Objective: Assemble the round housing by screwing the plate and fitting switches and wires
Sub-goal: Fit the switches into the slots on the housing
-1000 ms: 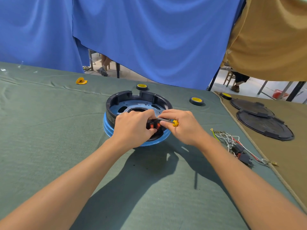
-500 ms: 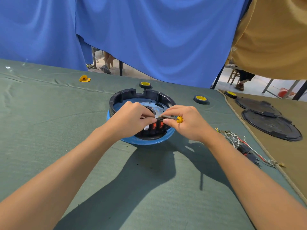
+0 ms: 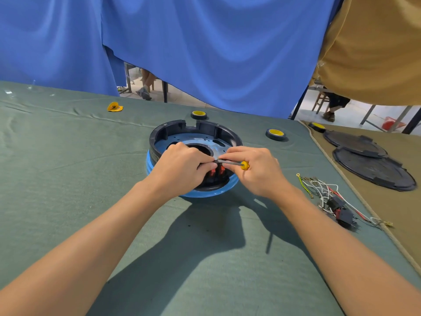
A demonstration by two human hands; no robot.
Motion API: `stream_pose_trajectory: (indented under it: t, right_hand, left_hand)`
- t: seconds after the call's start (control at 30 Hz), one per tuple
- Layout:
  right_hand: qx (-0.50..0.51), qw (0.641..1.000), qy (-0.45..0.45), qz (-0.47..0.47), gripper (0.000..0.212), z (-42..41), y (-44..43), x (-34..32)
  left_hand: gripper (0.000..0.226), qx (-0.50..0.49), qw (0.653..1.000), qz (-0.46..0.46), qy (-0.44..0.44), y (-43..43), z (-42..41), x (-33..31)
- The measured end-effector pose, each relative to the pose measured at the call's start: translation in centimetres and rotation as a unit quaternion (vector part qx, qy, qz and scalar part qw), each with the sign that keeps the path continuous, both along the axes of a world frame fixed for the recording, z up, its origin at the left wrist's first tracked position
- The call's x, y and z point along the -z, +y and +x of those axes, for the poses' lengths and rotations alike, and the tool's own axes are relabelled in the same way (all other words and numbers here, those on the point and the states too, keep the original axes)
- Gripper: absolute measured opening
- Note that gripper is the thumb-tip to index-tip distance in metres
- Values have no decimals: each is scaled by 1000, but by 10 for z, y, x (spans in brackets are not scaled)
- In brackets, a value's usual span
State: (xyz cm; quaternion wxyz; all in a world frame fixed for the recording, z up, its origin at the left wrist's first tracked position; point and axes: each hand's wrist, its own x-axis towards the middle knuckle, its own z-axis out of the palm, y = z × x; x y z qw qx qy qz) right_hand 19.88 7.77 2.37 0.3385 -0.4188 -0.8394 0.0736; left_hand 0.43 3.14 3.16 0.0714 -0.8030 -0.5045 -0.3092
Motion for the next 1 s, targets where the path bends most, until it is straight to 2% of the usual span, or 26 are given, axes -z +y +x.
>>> stream_pose_trajectory:
  t: [0.1,0.17,0.2,0.27,0.3,0.37,0.47,0.6,0.73,0.8,0.9,1.0]
  right_hand:
    - [25,996,53,-70,22,2,-5,-1]
    - [100,987,114,-61,23,11,-10,-1]
    - [165,978,115,-58,24,18,-13,-2]
    - [298,947,23,-114,25,31,-18,1]
    - [324,933,-39,-151,23,37,-22,4]
    - [303,925,-130,-187,19,44,-31,11]
    - [261,929,-224,-140,21,45,-42,18]
    - [246,923,-286,-76,20,44,-50,19]
    - [267,927,-258,-48,28,59,-57,15]
    - [327,902,-281,-26,24,74,-62,9]
    - [380,851,-354,-81,27,91,-72,4]
    - [370,839,-380,-124,27,94,-80,6]
  left_hand:
    - [27,-13,1000,6,-9,-2,2,3]
    - [29,-22,999,13,-22,-4,4,5]
    - [30,-29,999,20,-30,-4,5,6]
    - [27,-38,998,30,-40,-4,8,7]
    - [25,-42,998,35,-41,-3,11,8]
    - [27,-54,997,32,-37,-2,16,10]
    - [33,-73,997,13,-20,-4,23,10]
    - [35,-77,997,9,-14,-9,30,9]
    - [34,-77,997,9,-22,-14,31,9]
    - [31,-77,997,16,-25,-17,32,9]
    - [31,-88,996,11,-27,-20,34,10]
    - [30,-90,995,1,-38,-22,35,12]
